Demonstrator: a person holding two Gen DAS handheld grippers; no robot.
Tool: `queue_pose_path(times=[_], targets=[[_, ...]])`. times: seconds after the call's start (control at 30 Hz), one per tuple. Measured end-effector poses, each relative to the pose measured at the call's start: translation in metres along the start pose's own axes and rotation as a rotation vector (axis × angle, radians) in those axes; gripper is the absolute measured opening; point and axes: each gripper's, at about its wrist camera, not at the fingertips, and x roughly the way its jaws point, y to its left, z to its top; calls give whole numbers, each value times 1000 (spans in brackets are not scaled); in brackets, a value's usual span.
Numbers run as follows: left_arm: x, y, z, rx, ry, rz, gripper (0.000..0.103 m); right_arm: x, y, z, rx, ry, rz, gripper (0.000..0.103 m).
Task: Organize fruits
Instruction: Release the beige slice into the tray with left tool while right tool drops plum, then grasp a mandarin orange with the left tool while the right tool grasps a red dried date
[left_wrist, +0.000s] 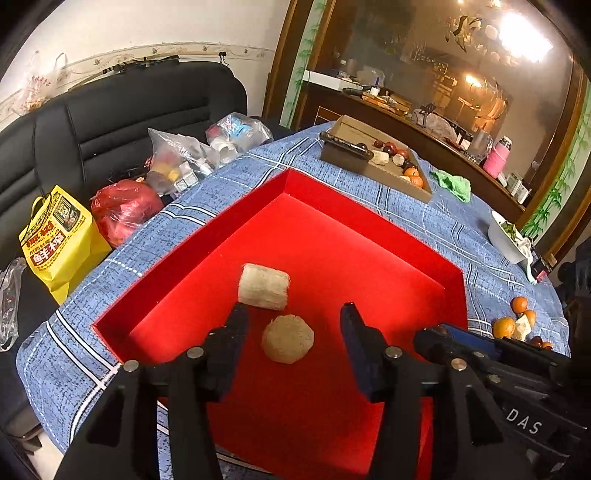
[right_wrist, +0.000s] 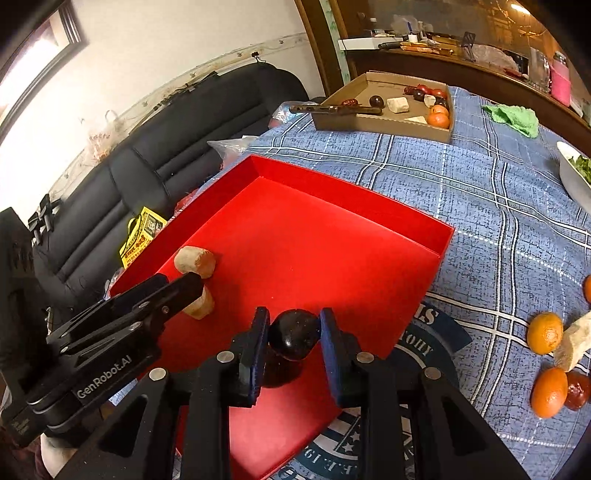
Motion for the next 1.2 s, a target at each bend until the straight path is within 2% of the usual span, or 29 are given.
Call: queue_pose_path(times=[0.13, 0.3, 0.37, 0.5, 0.8, 0.93, 1.2], targets=[[-4, 1, 1, -14, -9, 4, 58, -7, -2, 2, 8, -29, 0, 45], [-12, -4, 3, -11, -19, 7, 60, -24, -6, 4, 19, -68, -4, 46], [-17, -10, 2, 4, -26, 7, 67, -34, -10, 2, 33, -85, -1, 49], [-28, -29, 0, 55, -40, 6, 69, -50, -20, -7, 66, -111, 0, 53], [-44, -88, -16, 213, -46, -2, 70, -83, -54, -36, 149, -138, -11, 53], [-49, -106, -22, 262, -44, -6, 71, -102, -75, -53, 181, -160, -34, 59], [-47, -113, -27, 237, -6, -55, 75, -145, -141, -102, 296, -188, -135, 59]])
